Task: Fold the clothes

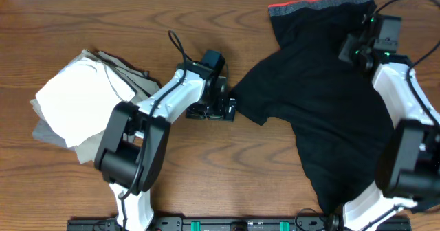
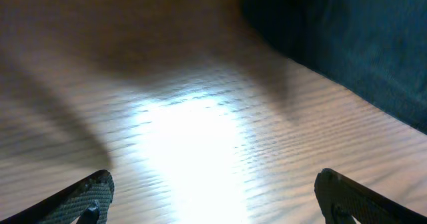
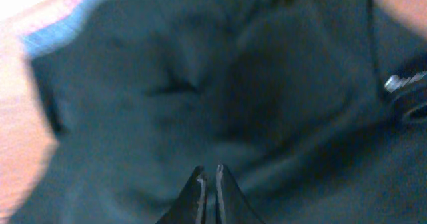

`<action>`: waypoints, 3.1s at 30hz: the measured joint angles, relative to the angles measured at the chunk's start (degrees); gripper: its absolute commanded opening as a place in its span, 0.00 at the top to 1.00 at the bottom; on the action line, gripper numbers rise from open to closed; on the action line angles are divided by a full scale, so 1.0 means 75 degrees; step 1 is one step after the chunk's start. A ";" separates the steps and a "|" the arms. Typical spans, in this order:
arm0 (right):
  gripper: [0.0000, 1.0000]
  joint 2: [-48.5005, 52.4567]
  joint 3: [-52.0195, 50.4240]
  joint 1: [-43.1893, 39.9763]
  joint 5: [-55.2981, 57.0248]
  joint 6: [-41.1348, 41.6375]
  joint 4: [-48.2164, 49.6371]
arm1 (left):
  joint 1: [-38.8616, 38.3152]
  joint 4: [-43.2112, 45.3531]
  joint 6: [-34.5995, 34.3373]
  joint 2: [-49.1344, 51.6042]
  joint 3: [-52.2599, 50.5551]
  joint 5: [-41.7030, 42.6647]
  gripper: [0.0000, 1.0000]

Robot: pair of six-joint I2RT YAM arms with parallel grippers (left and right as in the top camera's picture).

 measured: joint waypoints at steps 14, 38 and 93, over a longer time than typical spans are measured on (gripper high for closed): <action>0.66 0.0434 -0.0020 -0.0685 -0.1390 0.0154 -0.0006 | -0.0003 0.2649 -0.0137 -0.0286 0.0006 -0.0085 0.02; 0.76 0.0434 -0.0020 -0.1469 -0.2871 0.0128 0.0017 | -0.0399 0.3031 -0.0143 0.0577 0.0015 0.0886 0.02; 0.64 0.0449 -0.0020 -0.2390 -0.2276 0.0082 0.0848 | -0.0385 0.0632 -0.0277 -0.2020 0.0015 -0.1075 0.94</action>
